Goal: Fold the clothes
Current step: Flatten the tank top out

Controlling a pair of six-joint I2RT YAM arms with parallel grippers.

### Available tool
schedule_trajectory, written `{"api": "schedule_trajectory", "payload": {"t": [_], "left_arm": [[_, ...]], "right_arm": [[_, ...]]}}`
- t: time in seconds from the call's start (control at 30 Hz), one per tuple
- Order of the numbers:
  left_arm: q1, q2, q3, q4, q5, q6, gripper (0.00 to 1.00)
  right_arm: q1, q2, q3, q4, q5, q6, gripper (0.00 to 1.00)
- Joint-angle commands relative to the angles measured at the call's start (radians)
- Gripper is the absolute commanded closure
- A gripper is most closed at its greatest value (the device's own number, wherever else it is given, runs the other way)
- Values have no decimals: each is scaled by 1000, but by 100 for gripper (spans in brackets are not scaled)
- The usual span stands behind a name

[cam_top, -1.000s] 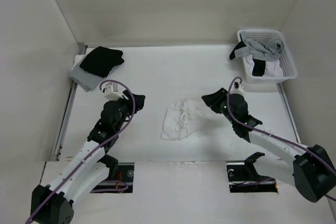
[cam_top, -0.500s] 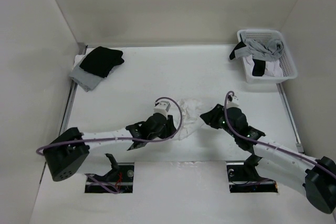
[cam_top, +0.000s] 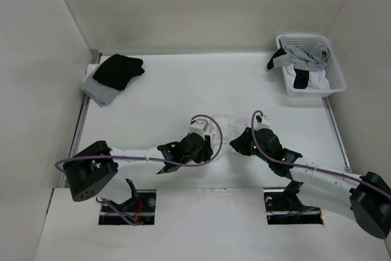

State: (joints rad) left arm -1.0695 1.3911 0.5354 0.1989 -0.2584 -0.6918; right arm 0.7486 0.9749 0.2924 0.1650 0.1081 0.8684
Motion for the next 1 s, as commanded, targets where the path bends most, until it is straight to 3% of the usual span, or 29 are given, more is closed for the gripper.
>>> {"api": "schedule_trajectory", "payload": {"t": [0.0,0.13,0.37,0.5,0.7,0.87,0.97], "left_arm": [[-5,51,58,72,-19,52,65],[1,80,69,83,-22,58,71],[16,91,74,86,-22,51,92],[30,23,49,86,-22,32,94],[58,-58,29,73,-12,37,96],[73,-81,18,71,-4,38,96],[82,-96,14,71,4,38,96]], "right_arm": [[47,7,-28,48,7,10,80],[50,-5,-65,59,8,38,78],[82,-5,-76,54,2,55,73],[151,54,-49,60,-4,69,66],[214,214,4,160,-4,84,63],[228,355,22,270,5,116,70],[229,412,30,300,16,136,81]]}}
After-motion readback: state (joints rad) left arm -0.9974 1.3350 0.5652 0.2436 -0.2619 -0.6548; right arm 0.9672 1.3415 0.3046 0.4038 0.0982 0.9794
